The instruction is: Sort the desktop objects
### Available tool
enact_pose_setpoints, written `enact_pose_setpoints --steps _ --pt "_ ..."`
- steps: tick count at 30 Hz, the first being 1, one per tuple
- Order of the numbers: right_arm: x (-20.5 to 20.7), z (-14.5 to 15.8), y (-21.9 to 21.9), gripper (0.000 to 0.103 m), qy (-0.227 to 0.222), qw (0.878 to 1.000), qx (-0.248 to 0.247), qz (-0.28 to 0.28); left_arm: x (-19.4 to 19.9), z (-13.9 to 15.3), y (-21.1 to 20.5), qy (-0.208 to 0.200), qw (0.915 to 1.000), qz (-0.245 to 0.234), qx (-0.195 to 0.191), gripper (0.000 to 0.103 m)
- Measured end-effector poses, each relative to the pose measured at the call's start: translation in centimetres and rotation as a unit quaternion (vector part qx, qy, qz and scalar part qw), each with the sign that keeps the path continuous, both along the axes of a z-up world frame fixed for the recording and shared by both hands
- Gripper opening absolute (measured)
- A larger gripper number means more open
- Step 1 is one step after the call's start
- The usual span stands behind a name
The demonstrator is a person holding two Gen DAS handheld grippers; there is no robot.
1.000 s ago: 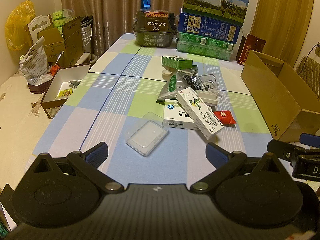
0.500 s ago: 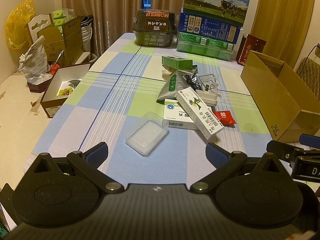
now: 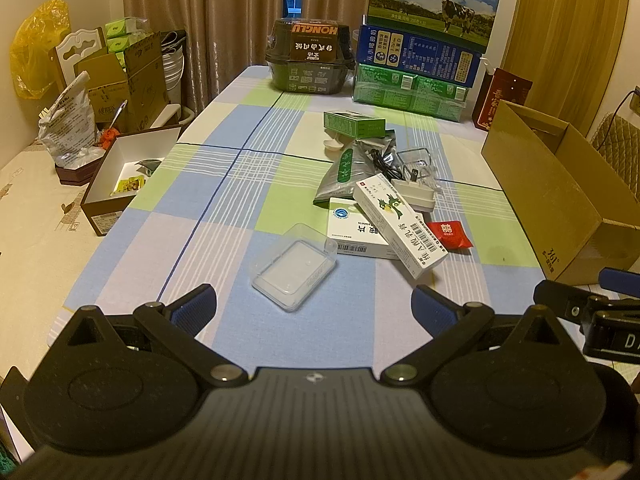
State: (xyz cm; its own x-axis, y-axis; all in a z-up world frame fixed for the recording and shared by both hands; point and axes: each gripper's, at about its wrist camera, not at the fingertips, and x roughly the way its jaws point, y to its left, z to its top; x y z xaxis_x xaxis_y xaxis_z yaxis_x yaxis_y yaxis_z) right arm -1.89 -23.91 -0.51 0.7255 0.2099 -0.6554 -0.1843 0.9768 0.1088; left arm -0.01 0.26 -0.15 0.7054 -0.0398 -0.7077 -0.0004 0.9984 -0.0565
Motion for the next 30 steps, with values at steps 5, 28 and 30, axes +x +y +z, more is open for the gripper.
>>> enact_pose_setpoints --steps 5,28,30 --pt "0.2 -0.1 -0.1 0.101 0.001 1.000 0.001 0.000 0.0 0.0 0.0 0.000 1.0000 0.001 -0.001 0.102" --pt "3.8 0.5 1.4 0.101 0.000 0.997 -0.034 0.062 2.4 1.5 4.6 -0.007 0.9992 -0.036 0.017 0.102" --pt "4.9 0.4 1.7 0.101 -0.003 0.996 -0.038 0.076 3.2 1.0 5.4 -0.002 0.9980 -0.054 0.032 0.102"
